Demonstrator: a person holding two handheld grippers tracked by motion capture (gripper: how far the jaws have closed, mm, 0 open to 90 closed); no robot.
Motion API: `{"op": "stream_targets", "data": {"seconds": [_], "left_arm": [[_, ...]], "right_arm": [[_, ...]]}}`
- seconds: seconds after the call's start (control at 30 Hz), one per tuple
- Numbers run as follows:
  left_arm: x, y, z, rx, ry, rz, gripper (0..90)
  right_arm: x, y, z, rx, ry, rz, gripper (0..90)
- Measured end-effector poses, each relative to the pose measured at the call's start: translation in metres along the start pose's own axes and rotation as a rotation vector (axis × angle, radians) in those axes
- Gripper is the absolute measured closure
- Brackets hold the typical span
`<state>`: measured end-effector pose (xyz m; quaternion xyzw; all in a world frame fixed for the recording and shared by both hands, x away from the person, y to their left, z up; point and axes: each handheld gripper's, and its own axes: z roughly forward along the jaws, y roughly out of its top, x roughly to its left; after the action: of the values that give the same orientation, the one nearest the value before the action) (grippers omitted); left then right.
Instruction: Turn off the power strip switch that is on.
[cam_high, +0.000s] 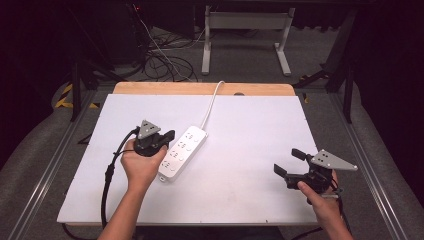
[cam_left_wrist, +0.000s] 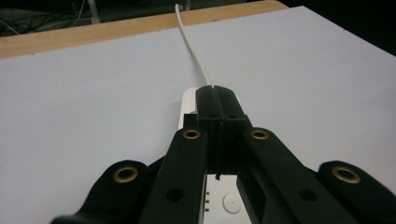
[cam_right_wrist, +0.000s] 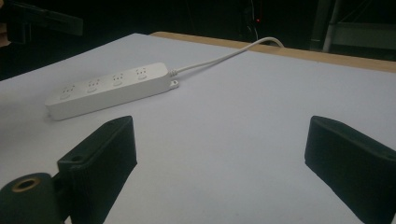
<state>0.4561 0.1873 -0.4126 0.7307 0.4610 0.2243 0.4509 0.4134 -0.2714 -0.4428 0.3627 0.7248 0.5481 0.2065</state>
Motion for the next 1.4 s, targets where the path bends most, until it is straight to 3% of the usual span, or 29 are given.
{"op": "stream_targets", "data": {"seconds": [0.5, 0.93, 1.17, 1.4], "left_arm": [[-0.013, 0.007, 0.039, 0.09, -0.008, 0.021, 90.0], [-0.023, 0.013, 0.067, 0.168, -0.016, 0.071, 90.0], [-0.028, 0.006, 0.086, 0.205, -0.024, 0.056, 90.0], [-0.022, 0.006, 0.09, 0.219, 0.004, 0.048, 90.0]], "right_arm": [[0.0, 0.001, 0.002, 0.001, 0.006, 0.0, 9.6], [0.0, 0.001, 0.003, 0.006, 0.012, -0.001, 9.7], [0.001, 0.001, 0.003, 0.005, 0.014, -0.006, 9.7], [0.0, 0.001, 0.002, 0.004, 0.011, 0.001, 9.7]]}}
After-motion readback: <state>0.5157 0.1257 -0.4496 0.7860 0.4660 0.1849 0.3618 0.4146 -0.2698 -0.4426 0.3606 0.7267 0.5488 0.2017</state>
